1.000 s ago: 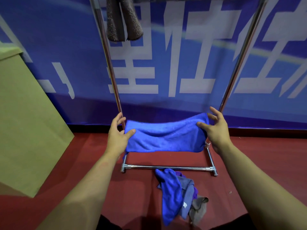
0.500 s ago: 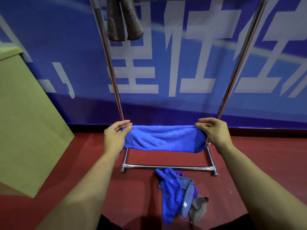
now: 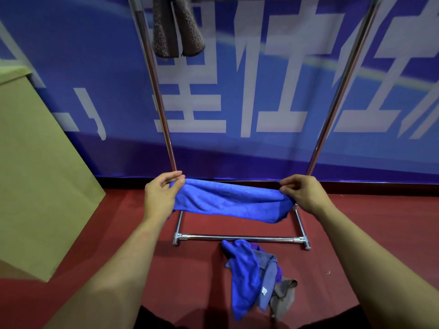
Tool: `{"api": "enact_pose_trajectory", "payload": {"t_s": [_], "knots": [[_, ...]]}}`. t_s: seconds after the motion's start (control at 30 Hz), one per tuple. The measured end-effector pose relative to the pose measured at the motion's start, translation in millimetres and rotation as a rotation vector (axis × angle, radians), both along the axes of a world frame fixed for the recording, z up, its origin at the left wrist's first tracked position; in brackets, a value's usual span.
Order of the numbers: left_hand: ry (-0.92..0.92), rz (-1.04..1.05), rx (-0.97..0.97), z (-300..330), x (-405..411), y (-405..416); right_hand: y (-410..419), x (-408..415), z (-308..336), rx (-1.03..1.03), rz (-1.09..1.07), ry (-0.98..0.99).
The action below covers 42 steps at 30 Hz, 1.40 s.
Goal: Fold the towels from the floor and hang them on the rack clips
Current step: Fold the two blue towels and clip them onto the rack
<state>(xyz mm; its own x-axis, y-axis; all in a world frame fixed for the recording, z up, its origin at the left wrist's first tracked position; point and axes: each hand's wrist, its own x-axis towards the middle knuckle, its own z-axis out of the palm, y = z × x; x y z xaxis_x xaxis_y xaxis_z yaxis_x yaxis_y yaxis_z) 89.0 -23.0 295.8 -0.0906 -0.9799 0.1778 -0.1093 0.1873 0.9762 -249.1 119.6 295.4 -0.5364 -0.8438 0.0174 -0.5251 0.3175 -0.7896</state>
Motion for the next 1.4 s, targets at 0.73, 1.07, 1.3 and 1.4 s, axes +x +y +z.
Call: {"api": "enact_pose_trajectory", "payload": {"t_s": [0.73, 1.07, 1.3, 1.4], "knots": [[-0.419, -0.088, -0.136, -3.7, 2.0, -0.9, 4.3, 7.1, 17.7, -0.065, 0.003, -0.081], [-0.764, -0.233, -0.298, -7.5, 3.8, -6.2, 5.0, 6.7, 11.5, 0.107, 0.111, 0.231], [-0.589, -0.257, -0.121, -11.9, 7.7, -10.5, 3.8, 1.5, 7.8, -0.017, 0.118, 0.13], [-0.39, -0.271, 0.077, -10.1, 12.1, -9.1, 5.8, 2.4, 11.5, -0.065, 0.128, 0.04]]}}
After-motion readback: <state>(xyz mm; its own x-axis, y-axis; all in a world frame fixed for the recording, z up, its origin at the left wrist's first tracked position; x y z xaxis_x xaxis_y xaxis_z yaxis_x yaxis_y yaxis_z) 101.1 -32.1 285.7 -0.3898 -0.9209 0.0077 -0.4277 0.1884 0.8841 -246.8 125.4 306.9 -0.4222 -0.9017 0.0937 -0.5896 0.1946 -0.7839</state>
